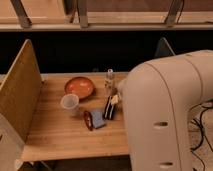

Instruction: Place the eraser on the white sponge

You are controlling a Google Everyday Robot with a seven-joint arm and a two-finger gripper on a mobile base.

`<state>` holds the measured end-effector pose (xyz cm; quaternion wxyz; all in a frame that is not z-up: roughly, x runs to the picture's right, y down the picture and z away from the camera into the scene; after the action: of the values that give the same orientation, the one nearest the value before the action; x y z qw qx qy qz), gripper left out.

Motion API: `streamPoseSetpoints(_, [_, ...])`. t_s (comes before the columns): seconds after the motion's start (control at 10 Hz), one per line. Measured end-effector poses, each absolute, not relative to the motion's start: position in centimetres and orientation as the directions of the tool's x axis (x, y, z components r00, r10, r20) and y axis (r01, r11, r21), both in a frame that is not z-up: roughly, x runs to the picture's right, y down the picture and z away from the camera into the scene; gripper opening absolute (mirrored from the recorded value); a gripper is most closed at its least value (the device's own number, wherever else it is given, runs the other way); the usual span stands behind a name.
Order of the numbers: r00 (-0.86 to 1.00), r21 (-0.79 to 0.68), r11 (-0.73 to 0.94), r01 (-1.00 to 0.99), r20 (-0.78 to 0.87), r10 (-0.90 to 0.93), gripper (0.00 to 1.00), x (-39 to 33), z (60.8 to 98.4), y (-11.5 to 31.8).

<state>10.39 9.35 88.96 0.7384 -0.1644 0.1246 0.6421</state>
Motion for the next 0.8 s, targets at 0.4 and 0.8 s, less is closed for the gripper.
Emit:
streamPoseSetpoints(0.4, [0.192,-0.102,0.165,-0.981,-0.405,0.894,0.80,9.5,89.1,10.1])
streamPoseSetpoints(0.8, [0.207,-0.122,0.172,-0.977,-0.403,0.891,0.80,8.2,90.3,10.3])
